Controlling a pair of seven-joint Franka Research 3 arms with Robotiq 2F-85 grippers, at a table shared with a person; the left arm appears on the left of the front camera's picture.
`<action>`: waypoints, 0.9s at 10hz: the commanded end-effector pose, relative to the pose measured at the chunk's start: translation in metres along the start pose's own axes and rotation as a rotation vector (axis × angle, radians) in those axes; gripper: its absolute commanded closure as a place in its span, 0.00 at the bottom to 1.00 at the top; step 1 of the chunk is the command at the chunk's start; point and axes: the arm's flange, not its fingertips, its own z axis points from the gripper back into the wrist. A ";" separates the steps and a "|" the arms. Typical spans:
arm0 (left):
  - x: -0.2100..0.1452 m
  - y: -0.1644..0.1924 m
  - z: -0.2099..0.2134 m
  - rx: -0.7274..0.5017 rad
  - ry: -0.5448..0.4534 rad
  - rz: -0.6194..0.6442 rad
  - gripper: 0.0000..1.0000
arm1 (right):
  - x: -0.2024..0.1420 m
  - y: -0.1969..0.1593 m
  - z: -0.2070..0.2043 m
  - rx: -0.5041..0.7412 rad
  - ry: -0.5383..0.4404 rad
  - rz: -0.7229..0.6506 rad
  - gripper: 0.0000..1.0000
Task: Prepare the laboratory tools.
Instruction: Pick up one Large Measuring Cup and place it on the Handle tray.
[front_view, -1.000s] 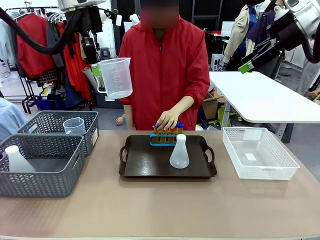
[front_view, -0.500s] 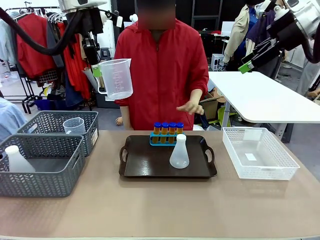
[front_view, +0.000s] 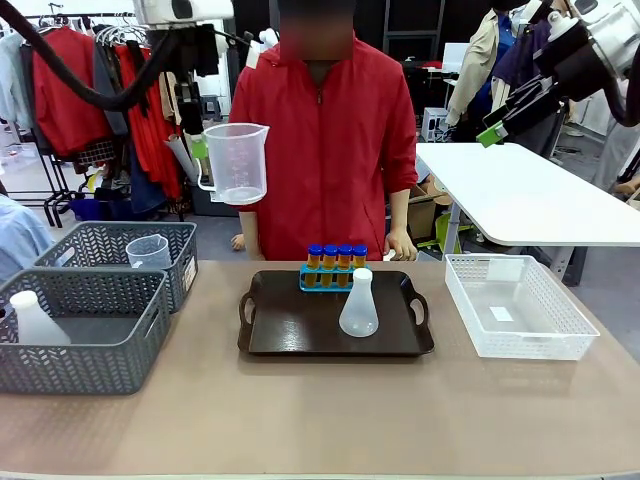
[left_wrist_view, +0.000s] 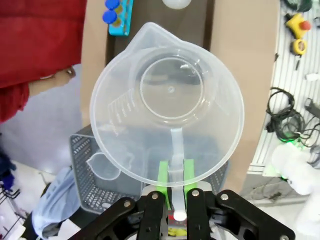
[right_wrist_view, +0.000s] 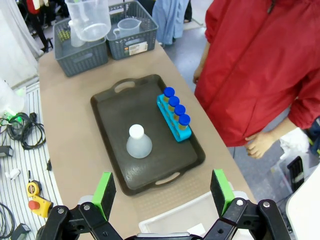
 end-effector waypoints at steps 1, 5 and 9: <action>0.005 -0.014 -0.023 0.022 -0.011 -0.011 1.00 | 0.001 0.001 0.001 0.004 -0.006 0.005 0.00; 0.036 -0.032 -0.077 -0.008 -0.051 -0.062 1.00 | 0.001 0.001 0.001 0.004 -0.006 0.005 0.00; 0.057 -0.049 -0.137 -0.023 -0.032 -0.081 1.00 | 0.001 0.001 0.001 0.004 -0.006 0.005 0.00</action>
